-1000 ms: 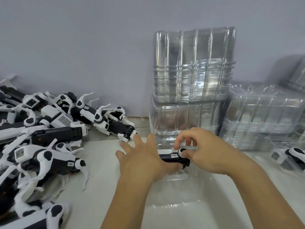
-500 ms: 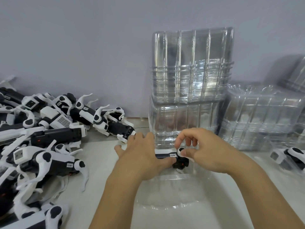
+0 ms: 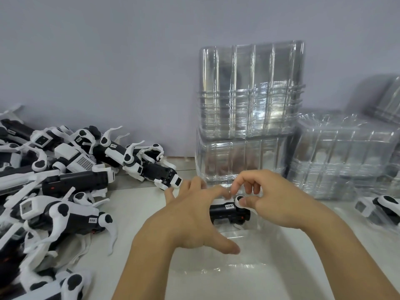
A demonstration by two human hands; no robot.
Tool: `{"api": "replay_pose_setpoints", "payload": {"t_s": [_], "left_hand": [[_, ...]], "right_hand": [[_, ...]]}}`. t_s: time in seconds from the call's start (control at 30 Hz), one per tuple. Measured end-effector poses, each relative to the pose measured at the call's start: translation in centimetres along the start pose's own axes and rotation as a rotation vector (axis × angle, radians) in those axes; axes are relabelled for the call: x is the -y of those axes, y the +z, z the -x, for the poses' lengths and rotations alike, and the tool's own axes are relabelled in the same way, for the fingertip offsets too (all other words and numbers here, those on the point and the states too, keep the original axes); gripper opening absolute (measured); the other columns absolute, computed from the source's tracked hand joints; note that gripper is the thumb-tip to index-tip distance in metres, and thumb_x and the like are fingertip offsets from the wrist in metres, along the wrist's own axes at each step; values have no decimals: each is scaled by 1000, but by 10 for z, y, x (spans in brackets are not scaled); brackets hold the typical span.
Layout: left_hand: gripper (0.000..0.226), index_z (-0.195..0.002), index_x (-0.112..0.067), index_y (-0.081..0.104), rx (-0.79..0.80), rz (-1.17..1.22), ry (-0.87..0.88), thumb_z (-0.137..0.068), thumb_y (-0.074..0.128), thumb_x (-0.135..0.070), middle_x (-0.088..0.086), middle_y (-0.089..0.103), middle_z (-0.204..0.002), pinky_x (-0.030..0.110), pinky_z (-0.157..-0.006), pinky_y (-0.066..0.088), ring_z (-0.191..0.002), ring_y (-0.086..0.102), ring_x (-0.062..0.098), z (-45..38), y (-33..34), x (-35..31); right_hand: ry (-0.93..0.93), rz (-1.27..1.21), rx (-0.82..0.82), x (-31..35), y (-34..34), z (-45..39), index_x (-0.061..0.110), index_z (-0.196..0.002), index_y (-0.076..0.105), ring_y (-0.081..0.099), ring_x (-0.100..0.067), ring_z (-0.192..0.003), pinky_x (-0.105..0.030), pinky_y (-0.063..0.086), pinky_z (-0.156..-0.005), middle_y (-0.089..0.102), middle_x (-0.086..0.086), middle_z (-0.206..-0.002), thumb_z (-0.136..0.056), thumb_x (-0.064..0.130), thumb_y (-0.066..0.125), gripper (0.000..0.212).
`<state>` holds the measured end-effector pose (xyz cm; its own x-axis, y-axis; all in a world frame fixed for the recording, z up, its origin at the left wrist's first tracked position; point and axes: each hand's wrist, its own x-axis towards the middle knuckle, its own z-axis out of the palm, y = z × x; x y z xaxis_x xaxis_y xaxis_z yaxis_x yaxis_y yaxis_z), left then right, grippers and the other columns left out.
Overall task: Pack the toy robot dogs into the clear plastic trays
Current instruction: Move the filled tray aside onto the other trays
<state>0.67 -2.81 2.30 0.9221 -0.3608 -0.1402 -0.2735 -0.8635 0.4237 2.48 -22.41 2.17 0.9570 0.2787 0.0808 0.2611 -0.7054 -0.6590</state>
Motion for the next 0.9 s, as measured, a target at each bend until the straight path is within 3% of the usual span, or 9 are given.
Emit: {"api": "replay_pose_setpoints", "payload": {"t_s": [0.07, 0.17, 0.27, 0.4, 0.5, 0.6, 0.7, 0.77, 0.9], "left_hand": [[80, -123, -61, 41, -17, 42, 14, -55, 83, -67, -20, 31, -115, 43, -116, 18, -114, 20, 5, 1, -1, 2], [76, -117, -61, 45, -27, 125, 51, -52, 81, -71, -30, 33, -114, 39, -113, 27, -109, 14, -24, 5, -7, 4], [78, -112, -67, 48, -49, 209, 62, -40, 74, -79, -32, 38, -122, 36, -110, 38, -124, 39, -1, 11, -18, 5], [71, -109, -68, 57, -192, 390, 170, -41, 76, -76, -38, 49, -119, 14, -95, 38, -118, 44, -18, 17, -27, 11], [65, -112, -59, 65, -295, 553, 264, -49, 79, -68, -31, 60, -120, 24, -104, 39, -121, 49, -12, 19, -33, 15], [52, -107, -50, 72, -412, 774, 361, -55, 80, -53, -9, 69, -123, 49, -108, 43, -126, 57, 13, 20, -39, 14], [43, -102, -34, 77, -474, 1092, 449, -61, 78, -41, -2, 73, -115, 41, -92, 55, -114, 66, 23, 17, -40, 11], [49, -101, -30, 78, -461, 1296, 459, -59, 86, -54, -2, 74, -115, 33, -79, 58, -102, 71, 19, 16, -41, 4], [60, -107, -25, 78, -532, 1653, 258, -72, 68, -72, 11, 76, -107, 44, -70, 62, -90, 76, 31, 16, -36, -3]], "right_hand": [[-35, -11, -43, 3, -3, 1, 39, -83, 68, 57, -11, -75, -25, 49, -70, 60, 8, -78, -96, 25, 63, 20], [-93, -59, -216, 5, -15, 2, 36, -81, 70, 57, -15, -64, -23, 49, -65, 66, 2, -70, -101, 25, 55, 27], [-128, -187, -446, 3, -32, 4, 38, -80, 71, 43, -10, -46, -14, 38, -48, 58, 4, -57, -101, 28, 52, 30], [-139, -318, -703, 1, -46, 6, 42, -83, 71, 46, -4, -53, -18, 40, -55, 57, 15, -58, -103, 27, 49, 34], [-140, -409, -825, 3, -48, 7, 41, -80, 70, 51, 1, -58, -7, 39, -54, 59, 22, -62, -105, 26, 46, 38], [-140, -484, -798, 6, -43, 4, 31, -80, 72, 54, 4, -61, -5, 39, -57, 63, 20, -66, -104, 18, 50, 34], [-189, -557, -689, 19, -31, -2, 24, -84, 73, 60, 1, -61, -8, 45, -59, 68, 13, -68, -100, 8, 56, 28], [-239, -536, -632, 31, -21, -3, 28, -86, 73, 67, -6, -68, -14, 51, -64, 72, 9, -76, -97, 10, 61, 24], [-346, -340, -537, 54, 5, -4, 36, -95, 72, 68, -7, -81, -16, 53, -71, 71, 15, -86, -92, 17, 69, 20]]}}
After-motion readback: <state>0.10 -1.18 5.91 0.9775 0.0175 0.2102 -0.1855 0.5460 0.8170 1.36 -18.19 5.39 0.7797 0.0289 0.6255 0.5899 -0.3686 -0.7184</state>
